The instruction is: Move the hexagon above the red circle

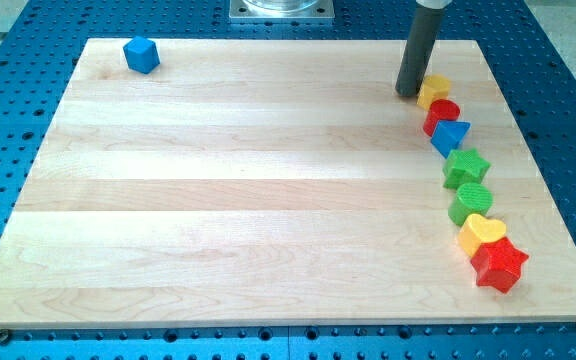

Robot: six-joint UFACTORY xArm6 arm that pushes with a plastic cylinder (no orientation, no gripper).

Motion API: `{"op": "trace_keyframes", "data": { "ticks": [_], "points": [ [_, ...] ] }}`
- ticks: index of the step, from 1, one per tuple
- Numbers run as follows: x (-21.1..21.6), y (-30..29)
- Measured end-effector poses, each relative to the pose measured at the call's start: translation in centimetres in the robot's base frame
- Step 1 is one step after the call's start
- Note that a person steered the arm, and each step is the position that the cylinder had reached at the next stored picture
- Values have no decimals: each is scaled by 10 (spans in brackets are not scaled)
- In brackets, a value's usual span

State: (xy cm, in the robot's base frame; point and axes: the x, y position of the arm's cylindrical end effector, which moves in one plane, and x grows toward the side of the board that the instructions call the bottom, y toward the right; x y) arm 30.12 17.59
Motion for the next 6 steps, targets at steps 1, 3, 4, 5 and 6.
{"op": "trace_keyframes", "data": {
  "ticks": [1,3,4,5,6],
  "points": [
    [-10,4],
    [-27,38],
    [-12,38],
    [-12,36],
    [-6,25]
  ]
}}
